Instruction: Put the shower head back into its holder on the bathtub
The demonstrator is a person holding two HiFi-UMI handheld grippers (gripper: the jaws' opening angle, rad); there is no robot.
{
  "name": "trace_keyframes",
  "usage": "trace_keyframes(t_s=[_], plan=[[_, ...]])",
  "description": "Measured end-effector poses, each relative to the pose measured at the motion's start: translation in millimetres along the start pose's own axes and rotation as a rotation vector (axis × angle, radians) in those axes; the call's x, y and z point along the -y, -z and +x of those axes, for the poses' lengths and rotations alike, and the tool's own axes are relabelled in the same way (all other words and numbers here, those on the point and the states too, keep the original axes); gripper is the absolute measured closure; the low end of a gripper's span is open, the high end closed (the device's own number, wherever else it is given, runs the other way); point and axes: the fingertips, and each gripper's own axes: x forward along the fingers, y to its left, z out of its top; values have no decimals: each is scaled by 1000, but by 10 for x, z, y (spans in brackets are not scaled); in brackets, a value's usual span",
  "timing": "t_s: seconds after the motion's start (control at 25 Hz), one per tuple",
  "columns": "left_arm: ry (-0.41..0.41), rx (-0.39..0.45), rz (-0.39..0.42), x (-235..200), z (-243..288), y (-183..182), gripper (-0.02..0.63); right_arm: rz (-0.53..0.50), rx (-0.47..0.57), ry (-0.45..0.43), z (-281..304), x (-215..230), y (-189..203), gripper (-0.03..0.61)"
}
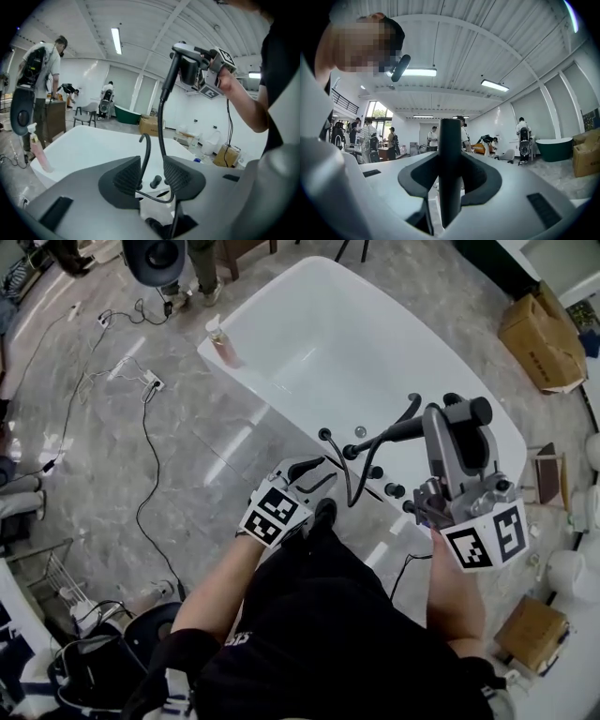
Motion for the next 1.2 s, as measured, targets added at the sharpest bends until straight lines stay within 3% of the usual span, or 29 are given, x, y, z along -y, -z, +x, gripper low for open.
trace_keyframes(t_s=[0.08,0.2,0.44,0.68,1.04,1.2], plan=[[64,-43,12,133,166,179,411,0,-3,6,-36,2,31,436],[131,-85,36,309,386,353,374,-7,10,13,-100,-14,0,436],[214,-80,76,607,710,343,332,-23,45,25,-230,-71,-205,436],[256,-47,118,709,1045,412,315,-32,50,22,-293,-137,-323,436],[279,-123,120,876,1381,679,305,-23,45,15,-269,-206,-303,436],[259,-134,117,845,1438,699,337,-18,24,16,-255,-227,-229,436]])
